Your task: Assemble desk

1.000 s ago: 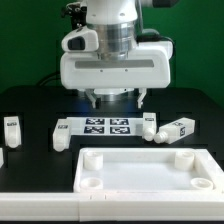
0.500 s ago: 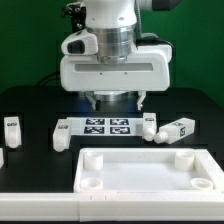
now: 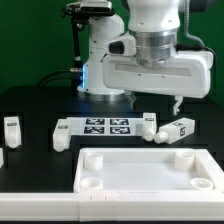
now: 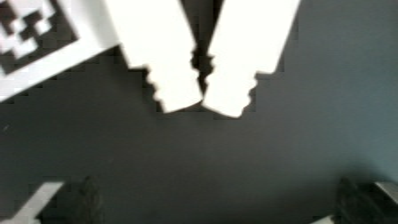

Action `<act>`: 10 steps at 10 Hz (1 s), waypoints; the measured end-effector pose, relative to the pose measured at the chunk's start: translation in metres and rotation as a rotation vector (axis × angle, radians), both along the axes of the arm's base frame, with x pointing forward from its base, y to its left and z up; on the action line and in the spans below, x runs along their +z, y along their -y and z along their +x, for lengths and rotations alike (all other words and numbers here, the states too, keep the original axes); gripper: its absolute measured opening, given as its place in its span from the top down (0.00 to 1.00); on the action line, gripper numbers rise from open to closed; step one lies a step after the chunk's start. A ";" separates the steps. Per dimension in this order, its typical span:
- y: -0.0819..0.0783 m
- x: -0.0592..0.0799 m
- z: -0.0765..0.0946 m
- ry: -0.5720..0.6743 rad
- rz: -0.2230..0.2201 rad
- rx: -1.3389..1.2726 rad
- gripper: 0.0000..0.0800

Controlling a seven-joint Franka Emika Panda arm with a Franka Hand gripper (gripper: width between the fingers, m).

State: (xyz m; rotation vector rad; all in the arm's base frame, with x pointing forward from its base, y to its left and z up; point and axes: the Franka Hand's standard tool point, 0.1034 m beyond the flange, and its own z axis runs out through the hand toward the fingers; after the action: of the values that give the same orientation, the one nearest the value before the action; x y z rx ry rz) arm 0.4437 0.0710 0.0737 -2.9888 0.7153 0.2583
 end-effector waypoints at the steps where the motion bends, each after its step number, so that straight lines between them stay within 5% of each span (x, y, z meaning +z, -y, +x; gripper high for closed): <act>1: -0.001 0.000 0.000 -0.001 0.000 0.004 0.19; 2: -0.004 -0.001 -0.002 -0.002 -0.004 -0.017 0.19; 6: -0.081 -0.017 -0.035 0.008 -0.061 -0.161 0.19; 10: -0.077 -0.026 -0.040 0.039 -0.045 -0.199 0.19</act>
Offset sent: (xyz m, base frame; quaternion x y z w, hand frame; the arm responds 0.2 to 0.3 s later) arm -0.0390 0.0826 -0.0176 -0.0078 0.0365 0.1130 0.9929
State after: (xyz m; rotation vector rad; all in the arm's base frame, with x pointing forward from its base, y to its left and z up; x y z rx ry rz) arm 0.4039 0.1482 0.0474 -2.9252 1.0177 0.1742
